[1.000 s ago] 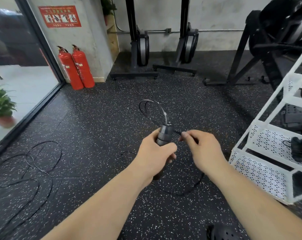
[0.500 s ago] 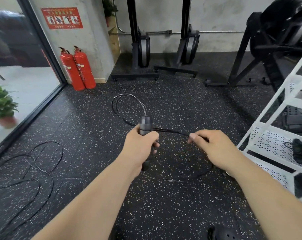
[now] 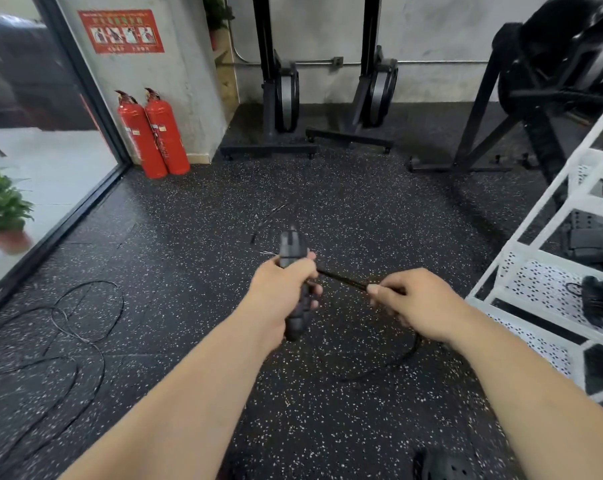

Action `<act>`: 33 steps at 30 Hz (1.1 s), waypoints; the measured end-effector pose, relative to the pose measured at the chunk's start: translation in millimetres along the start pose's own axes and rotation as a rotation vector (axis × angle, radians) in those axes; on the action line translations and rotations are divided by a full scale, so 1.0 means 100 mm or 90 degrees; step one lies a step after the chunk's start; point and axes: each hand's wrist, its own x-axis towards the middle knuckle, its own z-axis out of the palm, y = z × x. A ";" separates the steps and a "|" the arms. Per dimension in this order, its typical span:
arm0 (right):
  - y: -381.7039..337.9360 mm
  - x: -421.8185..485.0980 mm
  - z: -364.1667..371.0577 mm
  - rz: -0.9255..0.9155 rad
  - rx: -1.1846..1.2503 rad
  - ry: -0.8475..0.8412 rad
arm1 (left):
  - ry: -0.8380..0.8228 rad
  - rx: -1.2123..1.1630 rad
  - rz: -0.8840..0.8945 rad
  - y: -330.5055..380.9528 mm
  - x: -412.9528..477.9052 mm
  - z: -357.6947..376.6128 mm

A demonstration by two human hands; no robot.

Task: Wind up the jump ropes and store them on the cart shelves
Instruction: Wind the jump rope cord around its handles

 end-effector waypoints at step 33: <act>-0.12 0.02 0.17 -0.007 -0.058 0.018 | -0.092 0.009 -0.058 -0.23 -0.23 0.34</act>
